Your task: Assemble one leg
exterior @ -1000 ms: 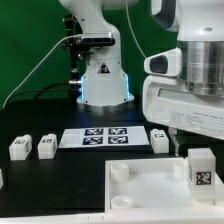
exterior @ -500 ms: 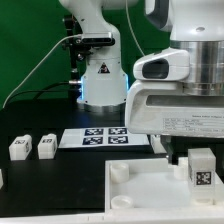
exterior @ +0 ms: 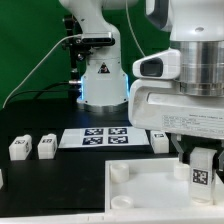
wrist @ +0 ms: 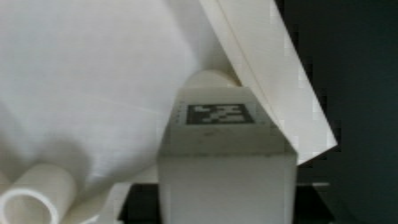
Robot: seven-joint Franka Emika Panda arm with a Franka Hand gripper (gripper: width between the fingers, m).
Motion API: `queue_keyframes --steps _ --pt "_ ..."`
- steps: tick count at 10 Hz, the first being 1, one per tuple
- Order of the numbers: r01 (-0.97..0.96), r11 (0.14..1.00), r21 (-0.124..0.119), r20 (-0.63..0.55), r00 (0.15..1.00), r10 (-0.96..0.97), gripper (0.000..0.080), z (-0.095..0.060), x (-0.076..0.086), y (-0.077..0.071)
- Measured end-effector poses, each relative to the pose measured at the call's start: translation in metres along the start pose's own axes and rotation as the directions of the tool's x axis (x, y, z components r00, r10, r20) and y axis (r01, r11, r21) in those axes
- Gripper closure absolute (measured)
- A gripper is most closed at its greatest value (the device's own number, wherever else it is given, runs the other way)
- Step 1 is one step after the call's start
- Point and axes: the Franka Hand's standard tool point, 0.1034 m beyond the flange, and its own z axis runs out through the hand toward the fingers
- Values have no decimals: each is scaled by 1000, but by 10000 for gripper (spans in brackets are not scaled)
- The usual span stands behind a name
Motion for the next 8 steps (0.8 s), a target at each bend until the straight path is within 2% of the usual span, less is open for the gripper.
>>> queue_keyframes --steps 2,3,4,5,6,7,8 --pt "-325 946 -1 2 946 325 506 1 0 1" --pt "-483 876 1 0 876 483 506 2 0 2" --pt "-643 766 22 -1 766 643 506 3 0 4" --pt "-768 637 65 12 639 769 506 3 -2 8" --pt "-864 497 78 24 500 866 506 3 -5 8" --pt "-886 456 78 23 459 888 506 3 -6 8" --pt "-854 514 80 18 517 856 506 2 -5 8"
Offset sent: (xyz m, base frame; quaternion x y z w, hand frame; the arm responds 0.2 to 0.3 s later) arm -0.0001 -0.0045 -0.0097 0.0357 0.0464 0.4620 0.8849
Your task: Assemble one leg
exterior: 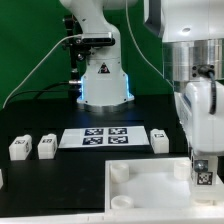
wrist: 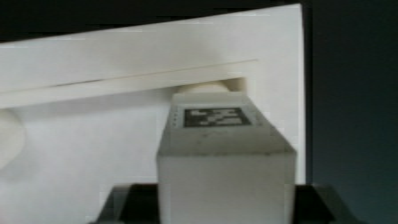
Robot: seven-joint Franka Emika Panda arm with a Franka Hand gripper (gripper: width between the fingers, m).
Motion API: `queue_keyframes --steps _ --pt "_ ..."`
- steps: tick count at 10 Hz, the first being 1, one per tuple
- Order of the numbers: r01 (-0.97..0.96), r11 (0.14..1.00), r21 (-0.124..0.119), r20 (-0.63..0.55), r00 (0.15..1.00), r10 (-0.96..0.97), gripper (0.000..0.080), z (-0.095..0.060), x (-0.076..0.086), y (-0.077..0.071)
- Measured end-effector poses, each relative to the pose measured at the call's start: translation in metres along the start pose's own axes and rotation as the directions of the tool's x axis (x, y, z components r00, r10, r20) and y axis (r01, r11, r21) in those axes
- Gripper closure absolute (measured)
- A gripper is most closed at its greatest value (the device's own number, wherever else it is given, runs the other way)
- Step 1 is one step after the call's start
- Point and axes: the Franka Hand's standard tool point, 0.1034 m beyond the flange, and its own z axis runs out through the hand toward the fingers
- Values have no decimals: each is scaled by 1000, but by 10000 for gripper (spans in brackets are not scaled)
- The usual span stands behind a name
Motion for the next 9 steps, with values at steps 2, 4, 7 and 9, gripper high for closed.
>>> queue_keyframes --steps 2,4,7,9 --pt "74 997 -1 -2 997 -74 444 0 0 0" --pt "463 886 -2 -8 886 -463 250 -1 -1 -3" --pt "711 703 -3 -7 703 -711 155 -1 -1 -3" --pt "797 604 -4 -7 604 -797 150 -1 -1 -3"
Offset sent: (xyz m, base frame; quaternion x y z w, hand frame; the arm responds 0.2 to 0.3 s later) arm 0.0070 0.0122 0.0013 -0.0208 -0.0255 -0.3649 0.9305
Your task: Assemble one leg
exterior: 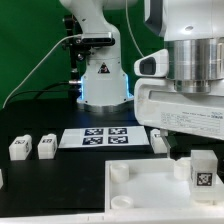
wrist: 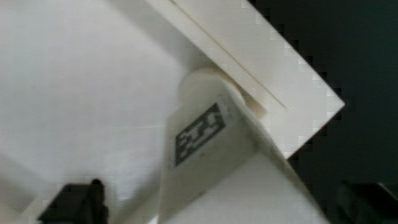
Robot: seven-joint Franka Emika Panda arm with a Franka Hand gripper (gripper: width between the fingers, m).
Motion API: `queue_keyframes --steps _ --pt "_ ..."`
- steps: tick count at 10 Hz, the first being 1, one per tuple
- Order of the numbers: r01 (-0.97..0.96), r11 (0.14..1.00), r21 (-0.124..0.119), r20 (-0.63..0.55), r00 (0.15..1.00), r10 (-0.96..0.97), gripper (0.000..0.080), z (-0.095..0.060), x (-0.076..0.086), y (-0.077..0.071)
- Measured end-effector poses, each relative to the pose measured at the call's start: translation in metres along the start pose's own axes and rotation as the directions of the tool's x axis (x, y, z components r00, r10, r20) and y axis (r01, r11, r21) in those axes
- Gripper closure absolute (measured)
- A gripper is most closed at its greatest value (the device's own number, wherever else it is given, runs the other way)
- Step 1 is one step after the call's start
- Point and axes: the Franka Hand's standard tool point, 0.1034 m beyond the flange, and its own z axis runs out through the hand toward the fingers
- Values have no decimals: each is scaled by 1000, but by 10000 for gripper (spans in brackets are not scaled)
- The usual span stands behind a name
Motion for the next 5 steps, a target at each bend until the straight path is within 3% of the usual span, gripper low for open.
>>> queue_keyframes --steps 2,3,5 --pt "355 934 -33 1 935 -355 150 3 0 -7" --pt "460 887 -39 6 888 -460 150 3 2 -10" --pt "497 867 -38 3 867 -498 150 4 4 -8"
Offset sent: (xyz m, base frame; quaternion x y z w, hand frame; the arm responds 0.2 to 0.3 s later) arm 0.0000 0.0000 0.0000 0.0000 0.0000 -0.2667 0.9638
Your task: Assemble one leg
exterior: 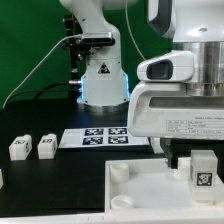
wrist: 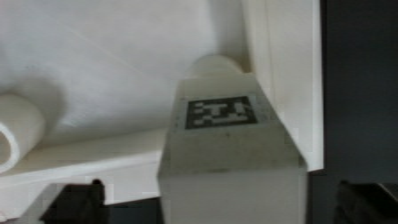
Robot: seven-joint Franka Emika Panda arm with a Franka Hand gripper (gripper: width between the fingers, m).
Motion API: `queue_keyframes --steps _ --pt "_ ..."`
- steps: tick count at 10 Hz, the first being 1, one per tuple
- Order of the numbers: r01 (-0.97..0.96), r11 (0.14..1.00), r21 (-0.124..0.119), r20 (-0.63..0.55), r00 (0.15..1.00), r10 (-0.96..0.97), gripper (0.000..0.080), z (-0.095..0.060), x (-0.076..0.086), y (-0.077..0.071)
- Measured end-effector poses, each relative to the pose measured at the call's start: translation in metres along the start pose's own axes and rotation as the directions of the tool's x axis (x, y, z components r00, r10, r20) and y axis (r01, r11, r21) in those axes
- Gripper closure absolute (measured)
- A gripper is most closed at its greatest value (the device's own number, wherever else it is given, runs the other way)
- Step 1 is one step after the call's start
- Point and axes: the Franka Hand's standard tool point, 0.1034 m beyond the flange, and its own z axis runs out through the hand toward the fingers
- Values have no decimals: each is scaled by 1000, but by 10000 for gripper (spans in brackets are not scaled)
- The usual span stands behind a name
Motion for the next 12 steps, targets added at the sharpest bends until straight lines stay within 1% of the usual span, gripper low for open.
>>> queue_keyframes --steps 1,2,3,4,5,7,8,9,10,11,12 --pt "-29 1000 -1 0 1000 29 253 0 0 0" --pt "-30 1000 -1 0 1000 30 386 0 0 0" --pt "-133 991 2 1 991 133 386 0 0 -1" --pt "-242 970 1 2 970 242 508 0 0 0" --pt "-292 956 0 2 956 292 508 1 0 1" --pt "-522 853 -4 13 853 522 508 2 0 5" --pt "-634 773 -16 39 772 634 507 3 3 9" --pt "-777 629 -28 59 627 777 507 4 2 12" --pt "-880 473 -46 73 470 880 507 4 0 13" --pt "-950 306 -67 75 301 951 506 4 -3 12" --pt "-984 158 -85 63 153 986 506 4 -4 11"
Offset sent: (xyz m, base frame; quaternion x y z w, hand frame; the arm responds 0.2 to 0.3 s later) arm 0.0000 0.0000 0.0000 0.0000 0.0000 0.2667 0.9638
